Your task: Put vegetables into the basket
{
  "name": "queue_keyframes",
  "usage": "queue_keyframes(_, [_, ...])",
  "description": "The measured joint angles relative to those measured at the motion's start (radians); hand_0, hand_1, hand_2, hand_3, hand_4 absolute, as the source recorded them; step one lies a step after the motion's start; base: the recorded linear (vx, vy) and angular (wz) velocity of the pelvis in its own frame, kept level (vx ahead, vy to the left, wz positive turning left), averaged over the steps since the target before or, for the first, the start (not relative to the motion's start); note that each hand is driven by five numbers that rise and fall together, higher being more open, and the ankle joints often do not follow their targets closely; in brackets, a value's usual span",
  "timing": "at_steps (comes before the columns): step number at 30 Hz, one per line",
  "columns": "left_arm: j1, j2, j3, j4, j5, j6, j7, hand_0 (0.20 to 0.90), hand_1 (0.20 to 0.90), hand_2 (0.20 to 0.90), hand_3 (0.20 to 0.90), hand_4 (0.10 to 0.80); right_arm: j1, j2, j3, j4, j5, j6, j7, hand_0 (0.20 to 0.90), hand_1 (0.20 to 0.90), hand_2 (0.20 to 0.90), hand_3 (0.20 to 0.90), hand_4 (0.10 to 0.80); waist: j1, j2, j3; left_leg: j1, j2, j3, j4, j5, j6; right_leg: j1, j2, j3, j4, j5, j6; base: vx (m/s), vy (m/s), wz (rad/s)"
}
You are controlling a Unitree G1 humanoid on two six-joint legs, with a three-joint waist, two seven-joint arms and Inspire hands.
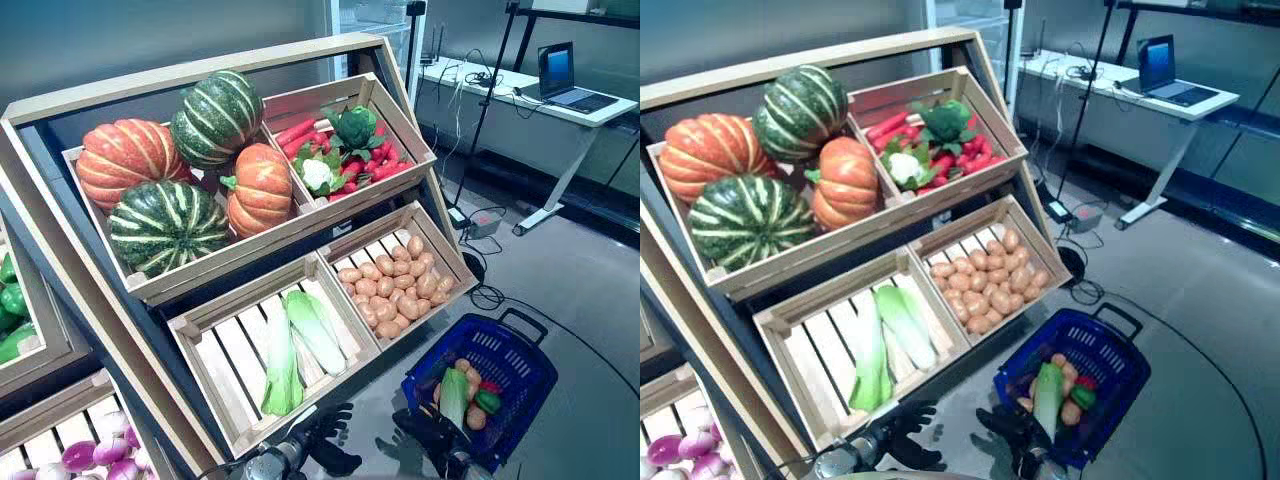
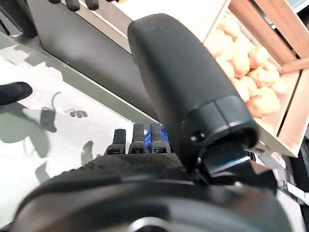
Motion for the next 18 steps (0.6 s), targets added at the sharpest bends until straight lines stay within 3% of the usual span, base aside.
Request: queue_keyframes(18, [0.001, 0.000, -0.001, 0.002, 0.022, -0.026, 0.008, 0.900, 0.900, 0.900, 0.900, 0.800, 0.000, 0.004, -0.003, 0.037, 0.001, 0.033, -0.011, 0.900, 0.900, 0.900, 0.900, 0.800, 0.001, 0.001, -0.013, 0.004, 0.000, 0.000, 0.000, 0.000, 0.000, 0.003, 0.000, 0.000, 0.001, 0.000, 0.000, 0.000, 0.000, 0.00])
